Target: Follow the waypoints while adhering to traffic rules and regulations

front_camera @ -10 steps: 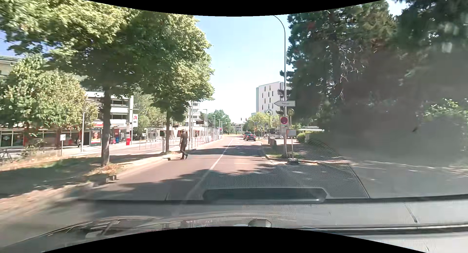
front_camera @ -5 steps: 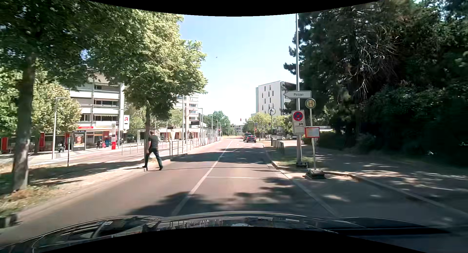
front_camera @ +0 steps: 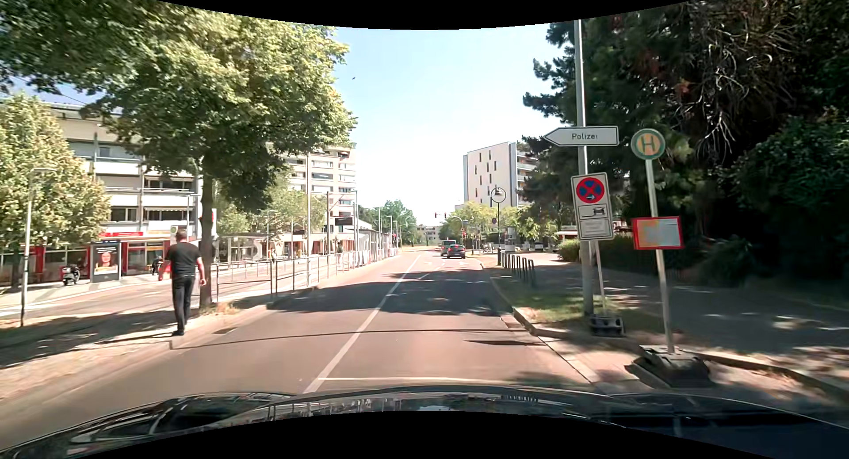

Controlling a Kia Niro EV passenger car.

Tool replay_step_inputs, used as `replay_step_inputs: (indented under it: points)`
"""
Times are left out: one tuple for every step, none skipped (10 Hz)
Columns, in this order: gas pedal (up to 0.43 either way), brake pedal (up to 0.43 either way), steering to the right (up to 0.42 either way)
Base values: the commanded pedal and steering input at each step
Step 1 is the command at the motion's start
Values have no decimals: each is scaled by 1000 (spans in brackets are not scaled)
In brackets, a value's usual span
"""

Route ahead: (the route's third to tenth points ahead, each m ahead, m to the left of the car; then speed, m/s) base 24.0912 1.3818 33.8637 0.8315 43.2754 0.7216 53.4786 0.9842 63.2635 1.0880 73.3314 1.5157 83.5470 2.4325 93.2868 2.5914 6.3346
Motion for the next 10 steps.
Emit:
replay_step_inputs:
  points:
    - [20,0,9]
    - [20,0,12]
    - [20,0,14]
    - [20,0,14]
    - [20,0,14]
    - [20,0,14]
    - [20,0,15]
    - [8,0,16]
    - [8,0,16]
    - [8,0,15]
